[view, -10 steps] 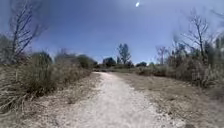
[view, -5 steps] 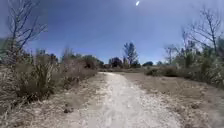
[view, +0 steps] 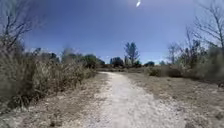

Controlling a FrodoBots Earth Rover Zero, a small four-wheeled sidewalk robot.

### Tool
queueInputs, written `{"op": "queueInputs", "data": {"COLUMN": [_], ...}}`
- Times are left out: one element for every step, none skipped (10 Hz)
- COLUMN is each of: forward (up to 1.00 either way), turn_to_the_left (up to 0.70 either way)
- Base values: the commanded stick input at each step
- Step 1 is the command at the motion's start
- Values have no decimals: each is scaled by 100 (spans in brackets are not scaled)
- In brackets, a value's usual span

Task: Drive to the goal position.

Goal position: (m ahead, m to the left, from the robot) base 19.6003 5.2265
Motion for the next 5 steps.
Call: {"op": "queueInputs", "data": {"forward": [70, 70, 70, 70, 70], "turn_to_the_left": [-20, 0, 0, 0, 0]}}
